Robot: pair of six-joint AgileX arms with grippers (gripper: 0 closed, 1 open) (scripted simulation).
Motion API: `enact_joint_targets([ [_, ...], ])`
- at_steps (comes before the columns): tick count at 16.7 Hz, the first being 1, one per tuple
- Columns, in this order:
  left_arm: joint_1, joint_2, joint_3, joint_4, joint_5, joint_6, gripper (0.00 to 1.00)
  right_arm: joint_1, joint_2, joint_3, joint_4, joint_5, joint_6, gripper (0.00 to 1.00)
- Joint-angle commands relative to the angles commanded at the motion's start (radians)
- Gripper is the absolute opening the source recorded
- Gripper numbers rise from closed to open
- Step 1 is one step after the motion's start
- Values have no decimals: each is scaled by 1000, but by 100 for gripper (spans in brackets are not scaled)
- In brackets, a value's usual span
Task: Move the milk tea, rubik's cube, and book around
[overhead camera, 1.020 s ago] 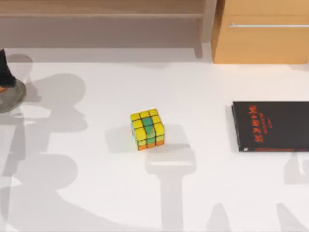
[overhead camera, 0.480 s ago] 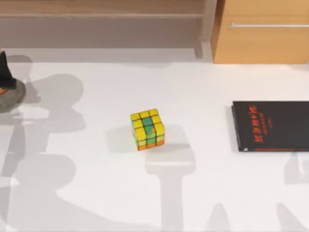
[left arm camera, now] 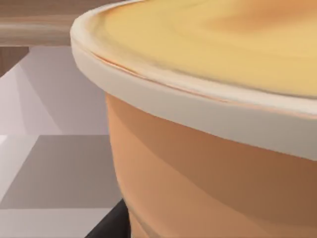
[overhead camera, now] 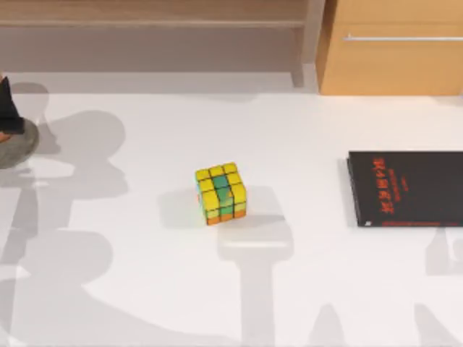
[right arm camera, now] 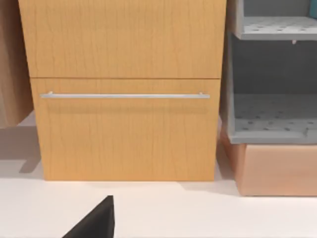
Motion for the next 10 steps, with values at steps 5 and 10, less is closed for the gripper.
enact_joint_targets([
  [5, 0, 0, 0, 0, 0, 0, 100, 0, 0, 0, 0, 0, 0, 100],
  [10, -1, 0, 1, 0, 0, 0, 100, 0, 0, 0, 0, 0, 0, 100],
])
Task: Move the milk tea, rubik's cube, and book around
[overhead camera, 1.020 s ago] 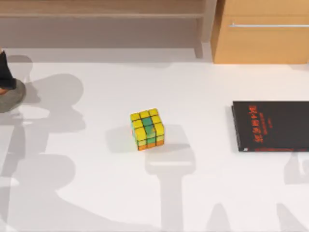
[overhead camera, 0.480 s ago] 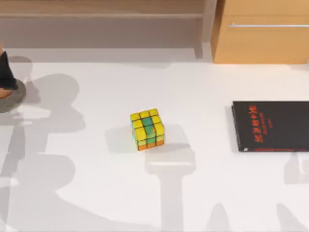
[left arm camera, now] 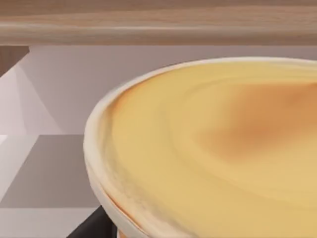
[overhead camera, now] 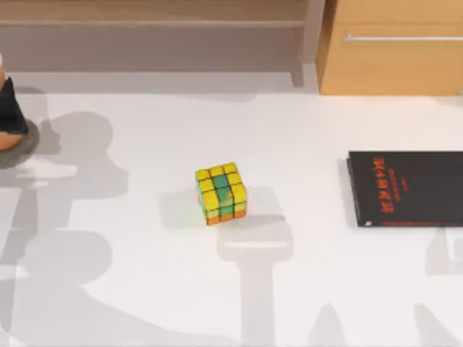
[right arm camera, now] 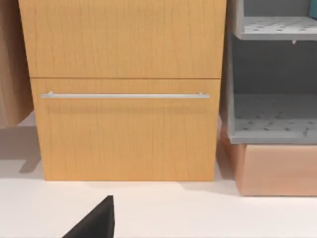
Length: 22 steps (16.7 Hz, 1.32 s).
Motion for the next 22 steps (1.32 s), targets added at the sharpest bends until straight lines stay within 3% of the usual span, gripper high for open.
enact_joint_targets([
  [12, 23, -47, -121, 68, 25, 2, 100, 0, 0, 0, 0, 0, 0, 100],
  [22, 39, -305, -171, -133, 38, 5, 100, 0, 0, 0, 0, 0, 0, 100],
])
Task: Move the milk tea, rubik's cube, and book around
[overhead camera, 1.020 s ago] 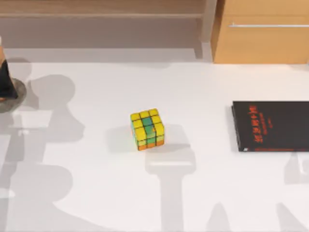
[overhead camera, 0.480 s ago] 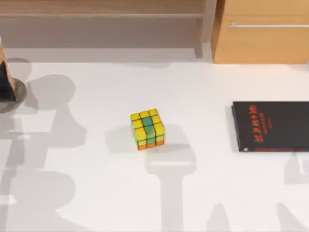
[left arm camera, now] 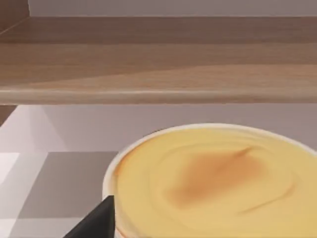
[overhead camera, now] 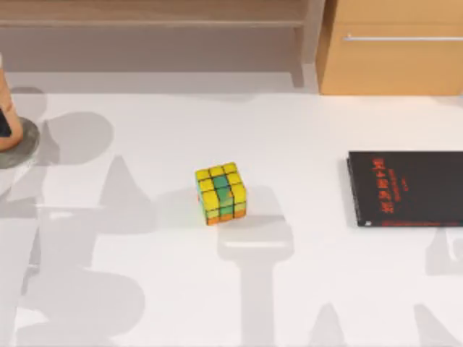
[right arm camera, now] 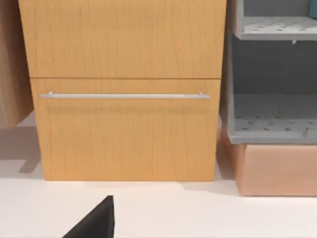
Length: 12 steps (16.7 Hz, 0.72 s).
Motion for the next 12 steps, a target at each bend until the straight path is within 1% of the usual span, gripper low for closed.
enact_joint_targets([
  [2, 4, -29, -10, -26, 4, 0, 100, 0, 0, 0, 0, 0, 0, 100],
  [8, -4, -32, 4, -32, 2, -5, 100, 0, 0, 0, 0, 0, 0, 100],
  [10, -23, -44, 55, -78, -6, -29, 100, 0, 0, 0, 0, 0, 0, 100],
  [12, -64, -45, 148, -167, -19, -72, 100, 0, 0, 0, 0, 0, 0, 100],
])
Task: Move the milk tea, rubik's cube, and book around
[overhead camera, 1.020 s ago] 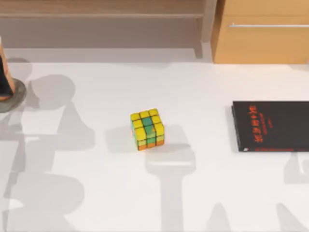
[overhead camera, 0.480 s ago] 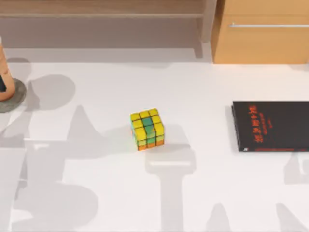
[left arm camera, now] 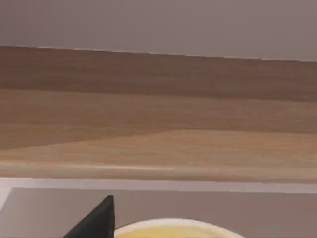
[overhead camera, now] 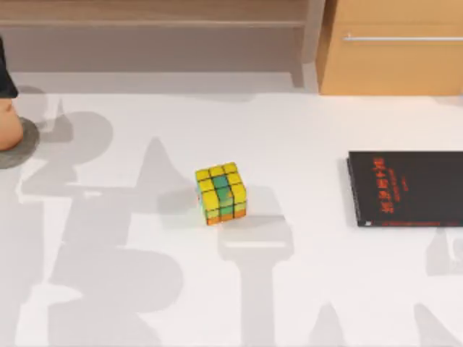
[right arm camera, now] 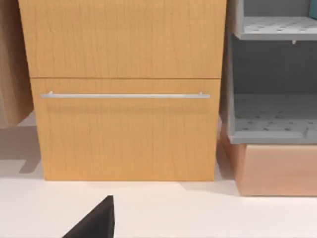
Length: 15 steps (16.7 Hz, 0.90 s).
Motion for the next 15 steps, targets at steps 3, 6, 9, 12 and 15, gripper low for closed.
enact_joint_targets([
  [3, -91, 25, 209, -210, -28, -91, 100, 0, 0, 0, 0, 0, 0, 100],
  [6, -206, 71, 469, -515, -67, -204, 100, 0, 0, 0, 0, 0, 0, 100],
  [9, -341, 131, 729, -896, -110, -331, 100, 0, 0, 0, 0, 0, 0, 100],
  [12, -477, 213, 963, -1305, -155, -463, 100, 0, 0, 0, 0, 0, 0, 100],
  [15, -601, 311, 1152, -1690, -200, -589, 100, 0, 0, 0, 0, 0, 0, 100],
])
